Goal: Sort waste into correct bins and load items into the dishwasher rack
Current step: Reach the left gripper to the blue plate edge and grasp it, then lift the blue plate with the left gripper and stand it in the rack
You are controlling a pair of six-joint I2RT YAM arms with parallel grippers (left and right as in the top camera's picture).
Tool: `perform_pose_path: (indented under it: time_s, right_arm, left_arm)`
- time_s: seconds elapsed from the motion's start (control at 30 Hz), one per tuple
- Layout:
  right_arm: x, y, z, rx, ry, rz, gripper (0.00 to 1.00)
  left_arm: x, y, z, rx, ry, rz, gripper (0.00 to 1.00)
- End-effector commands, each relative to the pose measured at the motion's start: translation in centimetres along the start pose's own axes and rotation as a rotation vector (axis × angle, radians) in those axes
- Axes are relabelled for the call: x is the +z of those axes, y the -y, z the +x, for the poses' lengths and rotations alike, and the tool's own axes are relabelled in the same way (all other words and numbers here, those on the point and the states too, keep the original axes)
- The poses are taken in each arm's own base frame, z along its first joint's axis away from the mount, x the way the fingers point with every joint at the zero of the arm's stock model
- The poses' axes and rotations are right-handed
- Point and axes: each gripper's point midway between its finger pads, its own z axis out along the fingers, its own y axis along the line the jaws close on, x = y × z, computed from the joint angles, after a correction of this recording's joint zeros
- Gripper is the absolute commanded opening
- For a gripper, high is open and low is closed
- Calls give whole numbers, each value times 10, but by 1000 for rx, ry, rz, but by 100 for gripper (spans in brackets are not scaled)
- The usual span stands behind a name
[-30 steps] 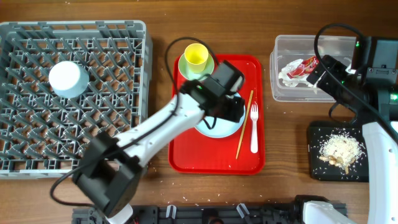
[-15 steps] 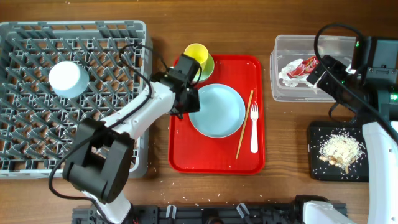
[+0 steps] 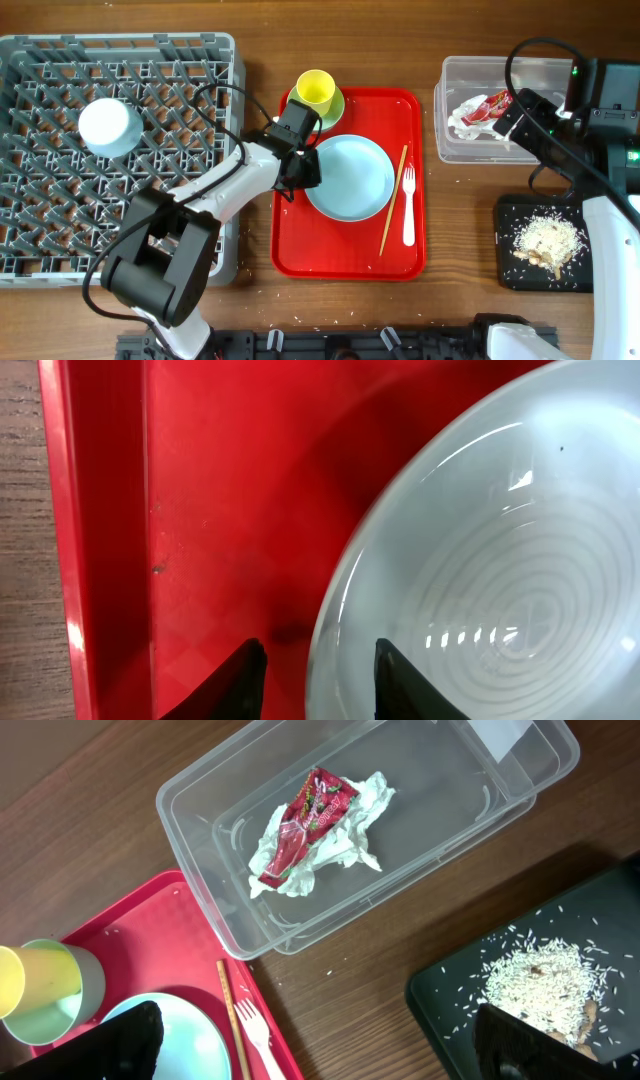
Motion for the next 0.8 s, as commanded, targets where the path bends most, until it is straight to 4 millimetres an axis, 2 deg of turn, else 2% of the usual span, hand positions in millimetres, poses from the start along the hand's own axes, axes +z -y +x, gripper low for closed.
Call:
perform_pose_path:
  time_s: [0.0, 0.07, 0.13, 0.17, 0.2, 0.3, 0.37, 0.43, 0.53, 0.6, 0.67, 0.7, 0.77]
  right_arm:
    - [3, 3, -1, 2, 2, 20, 100]
    - [3, 3, -1, 3, 2, 20, 100]
    - [3, 3, -1, 2, 2, 20, 100]
    - [3, 3, -1, 2, 2, 20, 100]
    - [3, 3, -1, 2, 2, 20, 100]
    - [3, 3, -1, 2, 2, 20, 100]
    - [3, 3, -1, 2, 2, 20, 100]
    - [3, 3, -1, 3, 2, 20, 100]
    - [3, 3, -1, 3, 2, 20, 100]
    - [3, 3, -1, 2, 2, 20, 100]
    - [3, 3, -1, 3, 2, 20, 100]
    - [3, 3, -1, 2, 2, 20, 100]
    - [3, 3, -1, 3, 2, 20, 100]
  left_arm:
    - [14, -2, 6, -4, -29, -8, 31]
    - [22, -5, 8, -6, -43, -18, 26]
    - [22, -4, 8, -6, -42, -17, 21]
    - [20, -3, 6, -5, -34, -11, 9]
    - [18, -1, 4, -4, -30, -5, 4]
    - [-1, 7, -3, 4, 1, 17, 4]
    - [-29, 15, -11, 9, 42, 44, 4]
    - [-56, 18, -11, 66, 72, 56, 4]
    - [-90, -3, -4, 83, 110, -35, 4]
    - [-109, -8, -3, 83, 146, -51, 4]
    - [-142, -19, -11, 111, 260, -101, 4]
    - [-160, -31, -20, 120, 344, -165, 4]
    - [-244, -94, -55, -14, 699, -475, 4]
